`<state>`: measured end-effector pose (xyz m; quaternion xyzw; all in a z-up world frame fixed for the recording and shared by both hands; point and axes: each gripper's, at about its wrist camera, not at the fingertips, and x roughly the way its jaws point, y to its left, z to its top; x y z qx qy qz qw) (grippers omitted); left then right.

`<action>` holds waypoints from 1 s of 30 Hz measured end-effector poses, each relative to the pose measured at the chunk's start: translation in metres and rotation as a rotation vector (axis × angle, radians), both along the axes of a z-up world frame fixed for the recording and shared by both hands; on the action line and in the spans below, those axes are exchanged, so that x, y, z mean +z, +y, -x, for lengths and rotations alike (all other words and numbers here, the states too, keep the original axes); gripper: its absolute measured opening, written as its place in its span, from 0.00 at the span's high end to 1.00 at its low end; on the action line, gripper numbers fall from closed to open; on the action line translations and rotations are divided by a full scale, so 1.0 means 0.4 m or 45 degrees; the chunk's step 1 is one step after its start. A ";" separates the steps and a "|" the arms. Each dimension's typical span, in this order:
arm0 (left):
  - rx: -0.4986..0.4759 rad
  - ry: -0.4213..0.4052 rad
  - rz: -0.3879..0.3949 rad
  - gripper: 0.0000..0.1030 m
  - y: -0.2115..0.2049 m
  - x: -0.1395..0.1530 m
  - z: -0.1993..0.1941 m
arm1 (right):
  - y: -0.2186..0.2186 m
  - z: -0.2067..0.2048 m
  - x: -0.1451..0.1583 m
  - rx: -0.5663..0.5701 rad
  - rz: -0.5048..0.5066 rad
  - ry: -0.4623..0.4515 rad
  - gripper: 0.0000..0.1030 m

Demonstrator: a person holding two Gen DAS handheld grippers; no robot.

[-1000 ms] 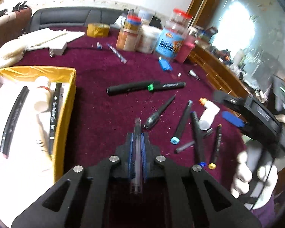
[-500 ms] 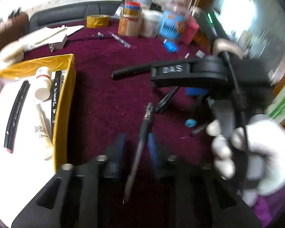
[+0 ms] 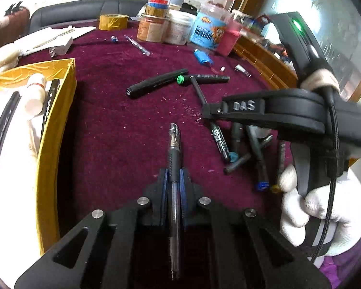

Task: Organize rigid objects
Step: 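Place the pen in the box with left tool while right tool places a black marker there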

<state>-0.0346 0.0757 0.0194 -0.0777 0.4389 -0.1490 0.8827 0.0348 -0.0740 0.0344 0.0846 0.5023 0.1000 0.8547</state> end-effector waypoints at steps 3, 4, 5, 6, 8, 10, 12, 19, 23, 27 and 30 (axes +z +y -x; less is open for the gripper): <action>-0.005 -0.007 0.101 0.93 0.014 0.023 0.028 | -0.016 0.040 0.028 0.020 -0.052 -0.029 0.93; -0.004 -0.011 0.128 0.93 0.022 0.034 0.037 | -0.018 0.054 0.039 0.026 -0.065 -0.037 0.93; 0.001 -0.021 0.150 0.93 0.030 0.046 0.047 | -0.022 0.065 0.049 0.034 -0.086 -0.043 0.93; 0.005 -0.028 0.174 0.93 0.041 0.057 0.054 | -0.025 0.079 0.063 0.044 -0.114 -0.052 0.93; 0.012 -0.033 0.230 0.93 0.067 0.078 0.065 | -0.020 0.086 0.078 0.062 -0.144 -0.058 0.93; 0.038 -0.036 0.279 0.93 0.107 0.096 0.075 | -0.012 0.101 0.096 0.087 -0.178 -0.064 0.93; 0.075 -0.037 0.321 0.93 0.156 0.110 0.082 | 0.007 0.109 0.111 0.111 -0.196 -0.073 0.93; 0.280 -0.069 0.292 0.93 0.370 0.140 0.084 | 0.125 0.117 0.144 0.223 -0.248 -0.060 0.93; 0.364 -0.078 0.191 0.93 0.471 0.144 0.054 | 0.223 0.107 0.141 0.299 -0.258 -0.023 0.92; 0.431 -0.006 0.166 0.93 0.565 0.103 -0.003 | 0.341 0.092 0.126 0.374 -0.277 0.038 0.92; 0.454 0.062 0.163 0.93 0.609 0.061 -0.035 | 0.420 0.082 0.104 0.415 -0.285 0.088 0.92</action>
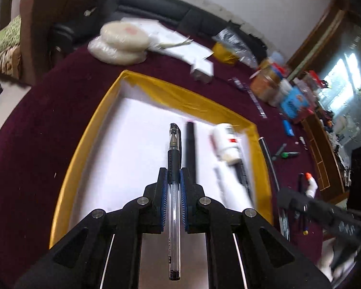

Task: Organize rigid objects
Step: 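Place the pen in the box with left tool while right tool places a black marker there, then grasp the teal-capped black marker with the left tool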

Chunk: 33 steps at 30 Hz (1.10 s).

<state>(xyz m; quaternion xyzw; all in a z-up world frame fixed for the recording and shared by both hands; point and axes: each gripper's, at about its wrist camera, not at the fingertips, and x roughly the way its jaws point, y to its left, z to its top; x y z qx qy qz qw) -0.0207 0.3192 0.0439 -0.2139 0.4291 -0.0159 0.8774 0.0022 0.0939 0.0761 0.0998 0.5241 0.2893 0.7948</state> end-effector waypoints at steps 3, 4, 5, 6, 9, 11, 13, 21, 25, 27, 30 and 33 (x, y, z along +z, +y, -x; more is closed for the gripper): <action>0.015 0.062 0.013 0.93 0.023 -0.041 -0.046 | 0.069 -0.016 -0.031 0.023 0.009 0.056 0.92; 0.017 0.076 0.018 0.93 0.028 -0.049 -0.057 | 0.092 -0.024 -0.043 0.026 0.019 0.070 0.92; 0.022 0.091 0.025 0.93 0.035 -0.062 -0.068 | 0.104 -0.029 -0.049 0.027 0.025 0.078 0.92; 0.024 0.097 0.027 0.93 0.038 -0.068 -0.075 | 0.123 -0.038 -0.059 0.027 0.040 0.087 0.92; 0.029 0.112 0.041 0.93 0.046 -0.087 -0.085 | 0.162 -0.056 -0.079 0.015 0.107 0.069 0.92; 0.037 0.097 0.070 0.90 0.050 -0.095 -0.080 | 0.181 -0.069 -0.091 0.005 0.132 0.073 0.92; 0.045 0.085 0.103 0.82 0.060 -0.097 -0.073 | 0.186 -0.076 -0.100 -0.001 0.145 0.080 0.92; 0.013 0.048 0.214 0.58 0.061 -0.091 -0.043 | 0.171 -0.076 -0.092 -0.050 0.167 0.015 0.88; -0.004 0.059 0.253 0.58 0.067 -0.090 -0.019 | 0.134 -0.032 -0.035 -0.029 0.147 -0.102 0.87; -0.026 0.057 0.294 0.55 0.069 -0.094 -0.003 | 0.093 0.005 0.002 -0.022 0.124 -0.168 0.83; -0.067 0.011 0.363 0.52 0.072 -0.085 0.015 | 0.010 0.055 0.052 -0.053 0.104 -0.275 0.71; -0.077 -0.101 0.312 0.42 0.060 -0.027 0.041 | -0.111 0.103 0.106 -0.148 0.116 -0.435 0.54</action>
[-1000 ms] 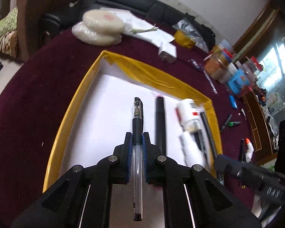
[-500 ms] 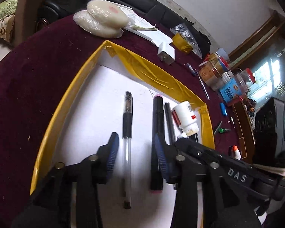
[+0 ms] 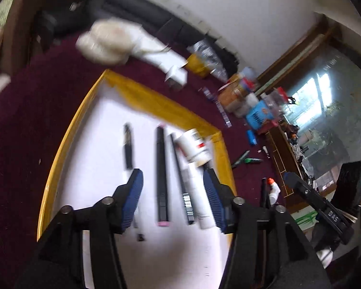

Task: Organize rigid objects
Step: 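Grasp the teal-capped black marker with the left tool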

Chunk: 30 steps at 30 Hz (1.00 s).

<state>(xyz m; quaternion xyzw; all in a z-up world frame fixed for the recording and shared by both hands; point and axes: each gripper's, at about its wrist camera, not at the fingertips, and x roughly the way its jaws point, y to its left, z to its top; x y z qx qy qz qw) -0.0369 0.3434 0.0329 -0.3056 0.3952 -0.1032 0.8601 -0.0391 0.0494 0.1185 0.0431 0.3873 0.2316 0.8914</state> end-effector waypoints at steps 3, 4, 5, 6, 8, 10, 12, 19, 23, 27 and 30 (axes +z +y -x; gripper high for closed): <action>-0.012 -0.086 -0.054 0.29 -0.041 0.077 0.030 | -0.147 0.025 0.027 -0.139 0.023 -0.128 0.28; -0.021 -0.102 -0.066 0.28 -0.058 0.095 0.036 | -0.179 0.022 0.028 -0.172 0.026 -0.140 0.26; -0.036 -0.116 -0.081 0.28 -0.082 0.114 0.041 | -0.230 0.018 0.025 -0.224 0.027 -0.141 0.26; -0.060 -0.126 -0.095 0.28 -0.112 0.131 0.044 | -0.282 0.008 0.016 -0.280 0.017 -0.126 0.27; -0.132 -0.125 -0.111 0.28 -0.185 0.151 0.041 | -0.396 -0.011 -0.011 -0.400 -0.049 -0.063 0.27; -0.204 -0.102 -0.111 0.28 -0.255 0.156 0.037 | -0.507 -0.028 -0.043 -0.520 -0.133 -0.005 0.27; -0.279 -0.069 -0.130 0.28 -0.335 0.151 0.038 | -0.601 -0.038 -0.079 -0.629 -0.180 0.031 0.27; -0.476 -0.024 -0.333 0.29 -0.615 0.119 0.006 | -0.764 -0.062 -0.172 -0.803 -0.262 0.058 0.27; -0.556 -0.055 -0.522 0.29 -0.755 0.092 -0.038 | -0.791 -0.055 -0.210 -0.811 -0.293 0.042 0.27; -0.638 -0.127 -0.736 0.30 -0.860 0.054 -0.085 | -0.806 -0.046 -0.220 -0.786 -0.360 0.069 0.27; -0.688 -0.078 -0.779 0.37 -0.900 0.014 -0.126 | -0.816 -0.039 -0.230 -0.776 -0.397 0.084 0.27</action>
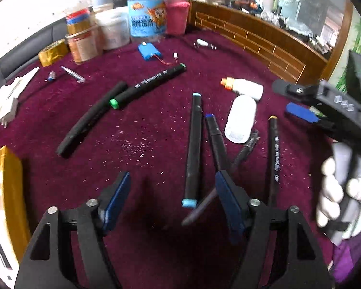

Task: Organize rigid objects
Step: 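Grasp the teal-capped black marker with the left tool, then carry the teal-capped marker into the box with left tool while right tool carries a blue-capped marker there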

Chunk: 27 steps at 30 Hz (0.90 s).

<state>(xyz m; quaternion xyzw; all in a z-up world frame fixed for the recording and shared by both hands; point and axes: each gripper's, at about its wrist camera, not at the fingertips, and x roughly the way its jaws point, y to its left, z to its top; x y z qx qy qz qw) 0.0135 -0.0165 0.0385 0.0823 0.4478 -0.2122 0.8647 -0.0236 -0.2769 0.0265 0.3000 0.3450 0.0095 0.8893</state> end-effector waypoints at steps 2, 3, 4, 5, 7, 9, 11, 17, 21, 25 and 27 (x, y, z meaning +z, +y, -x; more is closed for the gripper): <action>-0.008 0.014 -0.024 0.42 -0.015 -0.020 -0.018 | -0.005 -0.001 -0.008 0.011 -0.032 0.008 0.27; -0.013 0.018 -0.038 0.44 -0.026 -0.029 -0.029 | -0.005 -0.003 -0.012 0.016 -0.041 0.013 0.27; -0.014 0.022 -0.047 0.45 -0.034 -0.035 -0.040 | -0.004 -0.005 -0.015 0.024 -0.048 0.020 0.27; -0.018 0.020 -0.047 0.48 -0.041 -0.037 -0.051 | -0.002 -0.006 -0.019 0.034 -0.056 0.027 0.27; -0.014 0.018 -0.077 0.55 -0.061 -0.045 -0.076 | 0.004 -0.011 -0.024 0.054 -0.064 0.039 0.27; -0.009 0.012 -0.085 0.88 -0.075 -0.053 -0.094 | 0.010 -0.012 -0.024 0.064 -0.053 0.043 0.27; -0.026 0.010 -0.067 0.89 -0.088 -0.051 -0.095 | 0.011 -0.013 -0.025 0.066 -0.048 0.047 0.27; -0.004 0.074 -0.012 0.89 -0.044 -0.043 -0.036 | 0.005 -0.017 -0.037 0.063 -0.075 0.080 0.27; 0.034 0.110 0.011 0.89 0.011 -0.044 0.008 | 0.015 -0.023 -0.041 0.082 -0.067 0.095 0.27; 0.047 0.072 0.001 0.85 -0.009 -0.049 -0.006 | 0.023 -0.021 -0.040 0.086 -0.029 0.097 0.27; 0.054 0.047 0.005 0.89 -0.024 -0.052 -0.020 | 0.023 -0.020 -0.038 0.078 -0.011 0.095 0.27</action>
